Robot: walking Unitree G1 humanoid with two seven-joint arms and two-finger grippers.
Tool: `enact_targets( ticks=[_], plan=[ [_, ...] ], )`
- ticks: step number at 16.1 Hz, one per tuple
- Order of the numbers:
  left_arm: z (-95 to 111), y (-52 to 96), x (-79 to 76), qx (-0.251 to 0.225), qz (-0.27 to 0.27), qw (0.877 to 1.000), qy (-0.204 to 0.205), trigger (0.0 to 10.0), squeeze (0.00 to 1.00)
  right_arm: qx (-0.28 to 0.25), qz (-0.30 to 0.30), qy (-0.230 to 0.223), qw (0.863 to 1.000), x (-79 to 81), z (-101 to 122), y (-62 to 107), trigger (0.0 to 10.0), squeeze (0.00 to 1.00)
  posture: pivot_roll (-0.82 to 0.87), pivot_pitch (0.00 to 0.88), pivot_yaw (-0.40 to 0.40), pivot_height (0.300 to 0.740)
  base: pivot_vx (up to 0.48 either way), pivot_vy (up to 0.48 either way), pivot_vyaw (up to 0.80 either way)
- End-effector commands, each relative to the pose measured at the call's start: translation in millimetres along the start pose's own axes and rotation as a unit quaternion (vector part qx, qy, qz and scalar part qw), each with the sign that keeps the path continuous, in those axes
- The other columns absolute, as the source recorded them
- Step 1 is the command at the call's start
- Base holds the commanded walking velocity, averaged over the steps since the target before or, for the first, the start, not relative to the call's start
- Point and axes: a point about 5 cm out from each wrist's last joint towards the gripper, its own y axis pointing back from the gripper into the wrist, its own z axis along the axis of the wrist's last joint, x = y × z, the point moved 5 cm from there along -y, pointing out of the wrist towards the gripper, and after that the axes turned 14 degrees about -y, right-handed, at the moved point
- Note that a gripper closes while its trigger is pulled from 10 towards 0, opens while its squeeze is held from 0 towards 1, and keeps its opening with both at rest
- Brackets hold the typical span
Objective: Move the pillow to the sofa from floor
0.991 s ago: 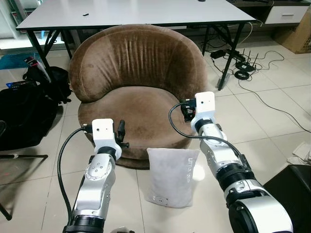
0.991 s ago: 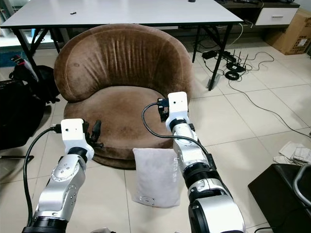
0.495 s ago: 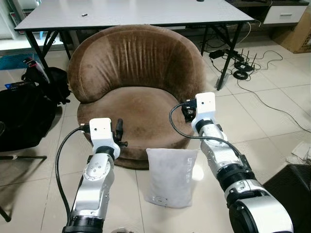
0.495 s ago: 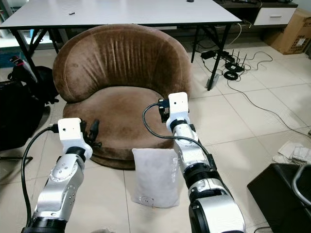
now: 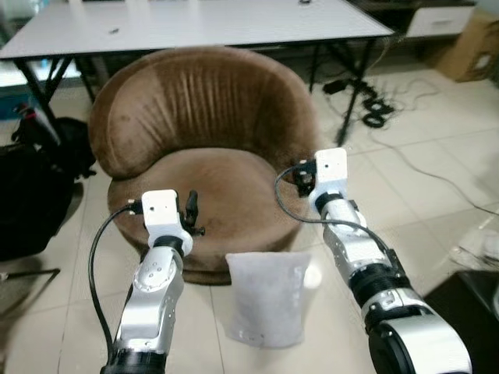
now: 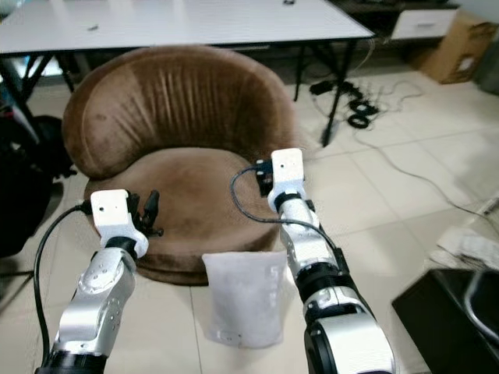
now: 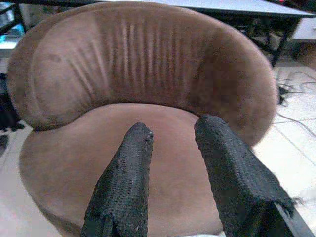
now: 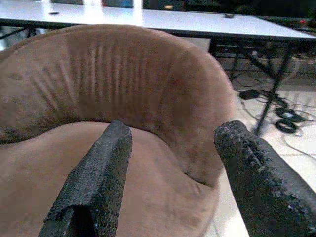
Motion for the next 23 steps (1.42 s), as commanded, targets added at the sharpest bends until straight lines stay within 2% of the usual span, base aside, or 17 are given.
enact_targets(
  ticks=[1,5,17,18,21,23],
  plan=[
    [4.2,-0.3,-2.3,-0.007,-0.005,1.0,0.0,10.0,0.0,0.0,-0.007,0.002,1.0,-6.1,-1.2,2.0,10.0,0.0,-0.02,0.0,0.0,0.74,0.48,0.0,0.0],
    [3.5,0.0,-2.1,-0.006,-0.006,1.0,-0.006,10.0,0.0,0.004,-0.007,0.002,1.0,-5.8,-3.4,2.3,10.0,0.0,-0.02,0.0,-0.002,0.74,0.419,0.0,0.0],
    [0.2,3.2,-3.7,0.001,0.0,1.0,-0.001,10.0,0.0,0.009,-0.006,0.005,1.0,-7.7,-6.0,3.8,10.0,0.0,-0.02,0.0,-0.011,0.74,0.0,0.0,0.0],
    [2.9,4.5,-2.8,-0.009,-0.003,1.0,0.012,10.0,0.0,0.009,-0.005,0.005,1.0,-7.3,-6.9,4.3,10.0,0.0,-0.02,0.0,-0.011,0.74,0.48,0.0,0.0],
    [1.7,4.4,-3.3,-0.006,-0.003,1.0,0.01,10.0,0.0,0.011,-0.003,0.007,1.0,-7.4,-7.8,4.7,10.0,0.0,-0.02,0.0,-0.012,0.74,0.48,0.0,0.0],
    [0.0,5.0,-5.1,-0.002,-0.003,1.0,0.0,10.0,0.0,0.011,-0.003,0.008,1.0,-8.1,-7.9,4.8,10.0,0.0,-0.02,0.0,-0.014,0.74,0.0,0.0,0.0]
  ],
)
